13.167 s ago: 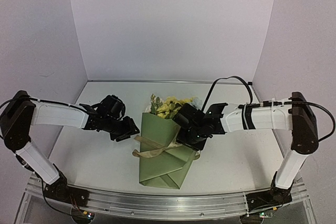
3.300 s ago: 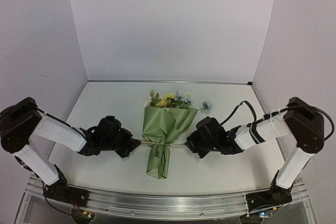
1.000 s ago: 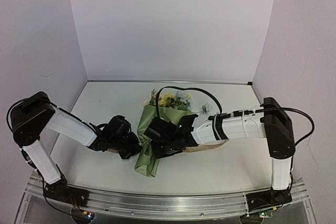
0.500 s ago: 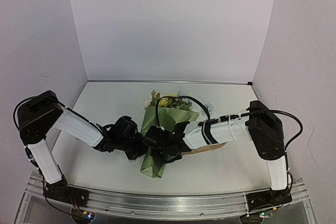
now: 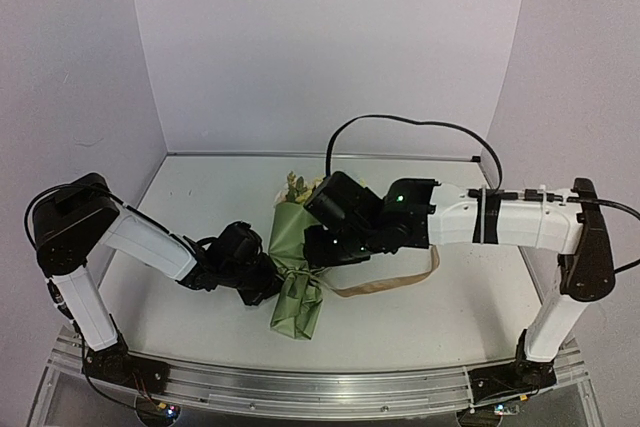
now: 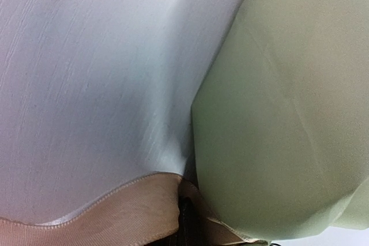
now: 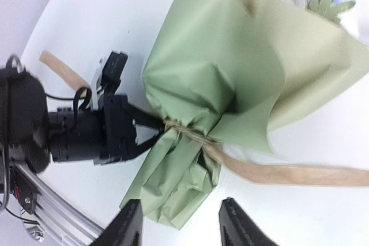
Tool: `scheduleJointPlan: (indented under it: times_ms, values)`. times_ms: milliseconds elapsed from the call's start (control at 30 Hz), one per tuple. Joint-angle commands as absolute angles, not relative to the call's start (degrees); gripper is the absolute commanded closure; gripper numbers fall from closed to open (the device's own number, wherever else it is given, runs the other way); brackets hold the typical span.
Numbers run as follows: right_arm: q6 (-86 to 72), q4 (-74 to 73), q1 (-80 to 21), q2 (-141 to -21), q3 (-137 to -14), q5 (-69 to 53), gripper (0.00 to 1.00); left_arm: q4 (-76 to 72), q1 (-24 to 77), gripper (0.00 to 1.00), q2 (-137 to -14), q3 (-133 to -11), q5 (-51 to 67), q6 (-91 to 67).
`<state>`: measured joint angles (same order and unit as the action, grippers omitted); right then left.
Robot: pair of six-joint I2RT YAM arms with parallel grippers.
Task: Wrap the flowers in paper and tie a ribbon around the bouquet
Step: Tie the ribbon around the folded bouquet.
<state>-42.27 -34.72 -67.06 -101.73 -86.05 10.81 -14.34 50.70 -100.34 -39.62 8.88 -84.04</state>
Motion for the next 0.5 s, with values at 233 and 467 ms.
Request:
scheduleJointPlan:
  times_ms: [233, 467]
  values:
    - [-38.97, -37.67, -57.21, -115.32, -92.75, 11.07, 0.76, -11.09, 51.0, 1.0, -98.54, -38.89, 8.75, -83.72]
    - [-36.08, -36.11, -54.7, -121.17, -95.53, 12.75, 0.79, -10.72, 50.96, 1.0, -98.79, -39.38, 9.39, -83.2]
